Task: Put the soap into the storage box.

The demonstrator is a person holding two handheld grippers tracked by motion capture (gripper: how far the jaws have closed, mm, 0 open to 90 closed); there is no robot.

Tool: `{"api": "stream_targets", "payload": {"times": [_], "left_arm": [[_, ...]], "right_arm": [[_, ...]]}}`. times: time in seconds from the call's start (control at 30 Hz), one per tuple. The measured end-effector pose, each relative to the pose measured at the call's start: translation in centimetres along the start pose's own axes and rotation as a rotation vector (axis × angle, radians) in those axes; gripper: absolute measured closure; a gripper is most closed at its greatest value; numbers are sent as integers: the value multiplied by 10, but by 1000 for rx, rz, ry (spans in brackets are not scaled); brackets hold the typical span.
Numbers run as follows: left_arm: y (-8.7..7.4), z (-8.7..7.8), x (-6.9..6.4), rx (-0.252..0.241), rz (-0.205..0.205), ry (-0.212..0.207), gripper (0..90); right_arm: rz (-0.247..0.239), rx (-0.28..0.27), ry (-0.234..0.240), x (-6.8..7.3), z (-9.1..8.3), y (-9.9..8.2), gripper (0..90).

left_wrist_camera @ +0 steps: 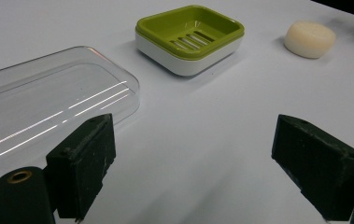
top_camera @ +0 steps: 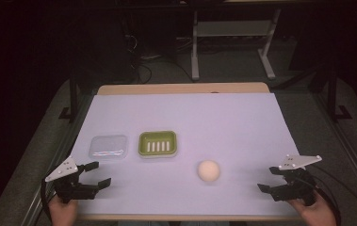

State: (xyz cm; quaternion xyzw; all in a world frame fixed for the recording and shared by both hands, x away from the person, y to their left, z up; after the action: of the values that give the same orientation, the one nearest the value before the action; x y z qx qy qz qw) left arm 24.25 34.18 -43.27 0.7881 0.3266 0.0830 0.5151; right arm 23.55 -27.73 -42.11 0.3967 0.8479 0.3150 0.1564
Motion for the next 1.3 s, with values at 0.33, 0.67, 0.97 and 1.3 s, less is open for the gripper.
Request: {"api": "stream_targets", "payload": {"times": [0.33,0.67,0.97,1.3], "left_arm": [[0,0,0,4,7,-3,128],[0,-2,0,-2,5,1,128],[0,-2,-1,-6,6,-1,128],[0,-2,-1,-8,5,1,128]], "right_arm": [[-37,-7,-10,9,-3,10,225],[-76,-11,-7,18,-2,19,216],[-97,1,10,26,3,26,215],[-118,21,34,32,12,33,208]]}}
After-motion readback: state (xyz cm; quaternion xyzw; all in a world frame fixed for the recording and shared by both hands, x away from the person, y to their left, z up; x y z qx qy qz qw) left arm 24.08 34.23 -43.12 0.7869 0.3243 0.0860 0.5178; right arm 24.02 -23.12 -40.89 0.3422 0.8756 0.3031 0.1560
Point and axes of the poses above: each handheld gripper's, and its own axes: z roughly forward along the jaws, y roughly out of its top, x roughly to its left, the point moved 1 cm from there along z, roughly forward along the jaws, and after that the axes turned 7 degrees about -y, right-handed, at the moved point
